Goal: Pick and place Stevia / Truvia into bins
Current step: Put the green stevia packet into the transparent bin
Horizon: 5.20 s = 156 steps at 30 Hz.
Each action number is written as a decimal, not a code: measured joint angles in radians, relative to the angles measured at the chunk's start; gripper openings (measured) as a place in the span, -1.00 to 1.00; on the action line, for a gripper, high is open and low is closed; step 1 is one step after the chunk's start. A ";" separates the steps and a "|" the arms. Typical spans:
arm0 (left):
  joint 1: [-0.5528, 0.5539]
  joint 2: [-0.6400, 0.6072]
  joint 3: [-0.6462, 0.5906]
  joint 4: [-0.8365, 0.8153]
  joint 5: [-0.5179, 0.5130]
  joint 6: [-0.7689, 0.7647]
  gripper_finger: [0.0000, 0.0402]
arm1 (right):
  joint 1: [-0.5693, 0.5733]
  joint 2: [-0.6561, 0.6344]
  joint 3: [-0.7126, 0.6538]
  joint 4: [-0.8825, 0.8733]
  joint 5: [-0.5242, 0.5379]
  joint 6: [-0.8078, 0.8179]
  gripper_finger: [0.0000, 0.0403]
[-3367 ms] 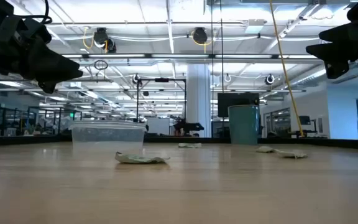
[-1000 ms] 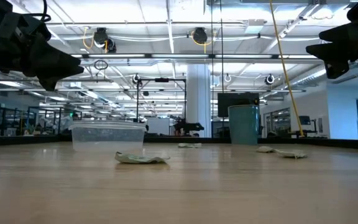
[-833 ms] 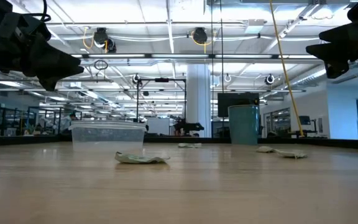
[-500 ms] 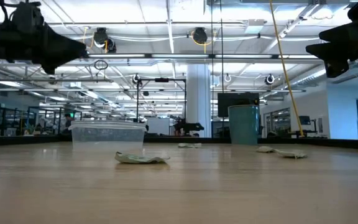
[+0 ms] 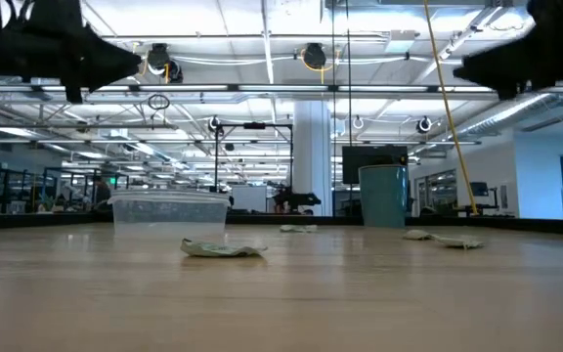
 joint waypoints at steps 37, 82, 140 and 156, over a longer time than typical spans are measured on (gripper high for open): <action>0.092 0.775 0.636 -0.391 0.061 -0.065 -0.35 | -0.293 1.185 0.133 0.196 -0.199 0.503 -0.50; 0.089 0.572 0.635 -0.606 -0.234 -0.102 -0.35 | -0.479 1.776 1.107 0.176 -0.412 -0.152 -0.53; 0.096 0.572 0.635 -0.641 0.101 -0.133 -0.35 | -0.685 1.587 0.601 0.308 -0.452 0.152 -0.96; 0.083 0.824 0.634 -0.528 0.324 -0.184 -0.35 | -0.438 1.520 0.599 0.650 -0.233 -0.528 -0.99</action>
